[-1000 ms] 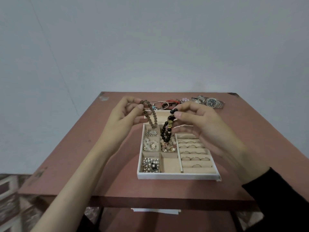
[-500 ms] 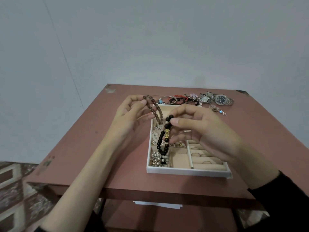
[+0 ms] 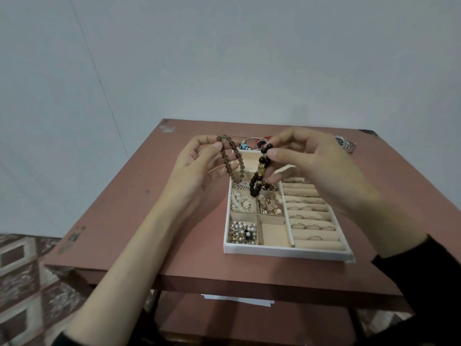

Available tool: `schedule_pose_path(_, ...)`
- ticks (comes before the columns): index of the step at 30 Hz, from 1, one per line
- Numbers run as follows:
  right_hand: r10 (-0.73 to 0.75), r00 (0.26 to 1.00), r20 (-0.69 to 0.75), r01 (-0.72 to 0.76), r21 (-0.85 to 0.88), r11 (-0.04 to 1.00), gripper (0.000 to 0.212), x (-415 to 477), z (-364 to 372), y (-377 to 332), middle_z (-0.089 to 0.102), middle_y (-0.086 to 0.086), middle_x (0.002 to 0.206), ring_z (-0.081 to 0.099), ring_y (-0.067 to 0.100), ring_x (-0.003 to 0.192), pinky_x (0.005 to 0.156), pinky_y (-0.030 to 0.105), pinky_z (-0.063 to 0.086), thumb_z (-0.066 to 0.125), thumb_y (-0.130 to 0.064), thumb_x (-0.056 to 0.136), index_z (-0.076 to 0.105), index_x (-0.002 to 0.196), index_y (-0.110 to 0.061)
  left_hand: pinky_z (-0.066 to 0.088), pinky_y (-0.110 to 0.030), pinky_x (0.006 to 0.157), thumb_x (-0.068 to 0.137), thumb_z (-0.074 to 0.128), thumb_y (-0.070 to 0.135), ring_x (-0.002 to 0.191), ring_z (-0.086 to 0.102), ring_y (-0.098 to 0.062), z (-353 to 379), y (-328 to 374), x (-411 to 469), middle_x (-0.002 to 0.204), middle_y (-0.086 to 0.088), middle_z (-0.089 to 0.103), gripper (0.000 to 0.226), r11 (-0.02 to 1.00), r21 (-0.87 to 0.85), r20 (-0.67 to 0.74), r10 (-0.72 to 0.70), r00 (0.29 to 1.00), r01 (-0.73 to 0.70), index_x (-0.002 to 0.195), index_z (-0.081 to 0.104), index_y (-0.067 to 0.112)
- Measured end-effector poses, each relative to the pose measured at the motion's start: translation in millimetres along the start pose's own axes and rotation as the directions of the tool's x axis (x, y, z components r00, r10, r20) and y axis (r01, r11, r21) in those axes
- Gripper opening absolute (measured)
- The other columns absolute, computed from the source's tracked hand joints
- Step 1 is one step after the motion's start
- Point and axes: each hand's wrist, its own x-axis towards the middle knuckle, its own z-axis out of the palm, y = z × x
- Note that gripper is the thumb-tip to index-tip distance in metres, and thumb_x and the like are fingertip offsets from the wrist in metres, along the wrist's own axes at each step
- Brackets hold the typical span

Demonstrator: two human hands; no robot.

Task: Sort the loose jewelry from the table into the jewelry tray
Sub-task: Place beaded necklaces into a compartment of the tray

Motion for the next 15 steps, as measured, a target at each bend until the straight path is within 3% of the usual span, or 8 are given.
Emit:
schedule_pose_path(7, 0.010, 0.997, -0.079, -0.024, -0.178, 0.984, 0.011, 32.5, 10.1, 9.0, 0.067, 0.011, 0.080, 0.070, 0.023, 0.068, 0.069, 0.037, 0.059, 0.062, -0.001, 0.085, 0.061, 0.081, -0.012, 0.057, -0.030, 0.076, 0.093, 0.048, 0.005, 0.079, 0.063, -0.019, -0.2, 1.4, -0.4, 0.099, -0.016, 0.065, 0.008, 0.999, -0.020, -0.066, 0.035, 0.997, -0.036, 0.101, 0.050, 0.005)
schedule_pose_path(10, 0.007, 0.996, -0.085, -0.030, -0.270, 0.962, 0.014, 39.8, 12.0, 14.0, 0.067, 0.010, 0.074, 0.068, 0.019, 0.062, 0.060, 0.034, 0.057, 0.063, -0.002, 0.084, 0.061, 0.078, -0.015, 0.057, -0.030, 0.076, 0.094, 0.047, 0.004, 0.082, 0.062, -0.021, -0.7, 2.2, -0.1, 0.101, -0.017, 0.064, 0.012, 0.999, -0.025, -0.068, 0.033, 0.997, -0.035, 0.105, 0.048, 0.004)
schedule_pose_path(12, -0.016, 0.996, -0.088, -0.019, -0.379, 0.925, 0.013, 43.3, 13.0, 15.1, 0.068, 0.006, 0.073, 0.066, 0.013, 0.059, 0.053, 0.027, 0.055, 0.065, -0.006, 0.083, 0.062, 0.077, -0.018, 0.058, -0.029, 0.075, 0.094, 0.047, 0.004, 0.081, 0.062, -0.019, 0.2, 2.6, -0.8, 0.104, -0.018, 0.063, 0.012, 0.999, -0.029, -0.071, 0.030, 0.997, -0.032, 0.105, 0.048, 0.004)
schedule_pose_path(15, -0.050, 0.998, -0.029, 0.025, -0.563, 0.826, 0.005, 47.6, 16.0, 15.9, 0.069, 0.003, 0.074, 0.062, 0.007, 0.060, 0.059, 0.025, 0.055, 0.066, -0.010, 0.081, 0.066, 0.080, -0.015, 0.057, -0.026, 0.068, 0.094, 0.047, 0.004, 0.076, 0.062, -0.016, 1.4, 3.7, -1.6, 0.105, -0.020, 0.061, 0.008, 0.998, -0.050, -0.076, 0.032, 0.997, -0.036, 0.102, 0.048, 0.004)
